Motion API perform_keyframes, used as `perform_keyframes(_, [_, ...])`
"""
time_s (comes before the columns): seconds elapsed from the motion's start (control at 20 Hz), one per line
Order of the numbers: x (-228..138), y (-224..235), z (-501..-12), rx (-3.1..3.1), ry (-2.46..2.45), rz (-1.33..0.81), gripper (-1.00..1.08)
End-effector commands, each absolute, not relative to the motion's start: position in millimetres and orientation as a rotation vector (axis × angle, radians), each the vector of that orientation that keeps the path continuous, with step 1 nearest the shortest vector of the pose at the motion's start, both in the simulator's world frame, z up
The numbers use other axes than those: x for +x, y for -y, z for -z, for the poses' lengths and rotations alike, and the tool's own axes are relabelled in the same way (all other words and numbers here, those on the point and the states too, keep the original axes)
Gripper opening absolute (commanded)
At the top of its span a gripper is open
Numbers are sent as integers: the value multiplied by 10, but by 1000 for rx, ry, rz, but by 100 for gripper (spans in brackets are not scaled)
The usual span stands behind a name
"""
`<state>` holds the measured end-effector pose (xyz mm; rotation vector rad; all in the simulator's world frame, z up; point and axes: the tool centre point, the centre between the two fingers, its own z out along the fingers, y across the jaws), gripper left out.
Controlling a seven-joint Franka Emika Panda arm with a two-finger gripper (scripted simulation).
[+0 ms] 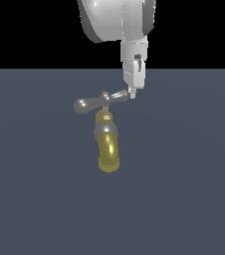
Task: Turn on the faucet by rotating a designated handle.
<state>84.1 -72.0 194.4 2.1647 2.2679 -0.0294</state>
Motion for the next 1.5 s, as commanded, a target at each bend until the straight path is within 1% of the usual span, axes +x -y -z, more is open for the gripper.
perform_keyframes(0.0, [962, 271, -1966, 2108, -2330, 1, -100])
perform_keyframes(0.1, [989, 244, -1968, 2107, -2331, 0, -100])
perform_keyframes(0.15, [917, 645, -1945, 2160, -2271, 29, -100])
perform_keyframes(0.85, [1021, -612, -1969, 2108, -2330, 1, -100])
perform_keyframes(0.9, [1021, -612, -1969, 2108, -2330, 1, -100])
perform_keyframes(0.95, [1045, 135, -1949, 2191, -2213, 38, -100])
perform_keyframes(1.45, [827, -373, -1950, 2160, -2256, 24, -100])
